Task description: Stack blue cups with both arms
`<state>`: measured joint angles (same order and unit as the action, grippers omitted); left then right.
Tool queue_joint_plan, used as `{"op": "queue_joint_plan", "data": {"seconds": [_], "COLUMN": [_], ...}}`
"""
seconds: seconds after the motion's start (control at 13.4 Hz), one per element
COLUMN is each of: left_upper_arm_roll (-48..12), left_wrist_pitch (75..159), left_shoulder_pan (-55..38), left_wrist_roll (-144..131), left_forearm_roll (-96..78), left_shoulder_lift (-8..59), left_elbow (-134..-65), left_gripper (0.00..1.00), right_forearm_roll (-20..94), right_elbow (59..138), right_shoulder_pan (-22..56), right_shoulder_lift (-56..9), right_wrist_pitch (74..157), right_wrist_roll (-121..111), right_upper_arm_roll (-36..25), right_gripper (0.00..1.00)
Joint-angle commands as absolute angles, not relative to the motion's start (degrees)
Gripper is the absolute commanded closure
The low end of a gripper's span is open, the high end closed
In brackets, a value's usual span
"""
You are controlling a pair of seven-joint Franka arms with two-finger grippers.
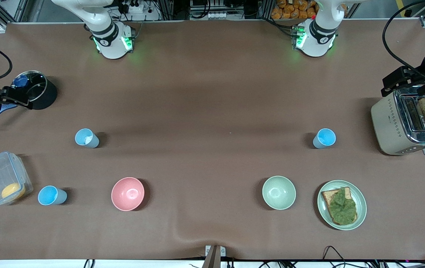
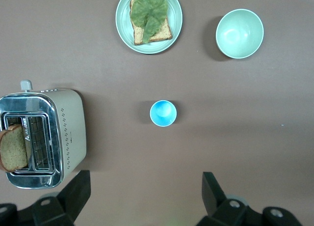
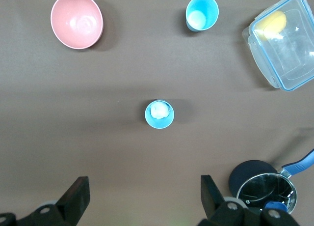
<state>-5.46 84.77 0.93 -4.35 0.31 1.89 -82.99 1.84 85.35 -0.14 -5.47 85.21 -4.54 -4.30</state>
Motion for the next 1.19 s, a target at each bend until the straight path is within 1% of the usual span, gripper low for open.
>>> {"op": "queue_joint_plan", "data": {"seconds": [0.0, 0.82, 1.12], "left_upper_arm_roll": [-5.3, -5.1, -5.2], "left_wrist_pitch": [84.3, 84.5, 86.0], "left_shoulder_pan": [1.1, 1.4, 1.5], "left_wrist_roll": [-2.4, -3.3, -3.5], "left_forearm_roll": [-0.2, -0.8, -1.0], "left_shoulder_lift": [1.1, 1.8, 1.6], "left_elbow": [-83.6, -84.1, -84.7], "left_gripper": [0.00, 0.00, 0.00], "right_forearm_roll": [1.8, 1.8, 1.8], "right_elbow": [86.9, 87.0, 87.0], "right_shoulder_pan": [0.6, 0.4, 0.5], "right_shoulder_lift": [-4.0, -4.0, -4.1], "right_wrist_pitch": [85.6, 85.3, 85.0], "right_wrist_roll": [-3.7, -3.7, -3.7], "right_upper_arm_roll": [-4.8, -4.8, -4.8], "right_gripper": [0.00, 0.00, 0.00]}}
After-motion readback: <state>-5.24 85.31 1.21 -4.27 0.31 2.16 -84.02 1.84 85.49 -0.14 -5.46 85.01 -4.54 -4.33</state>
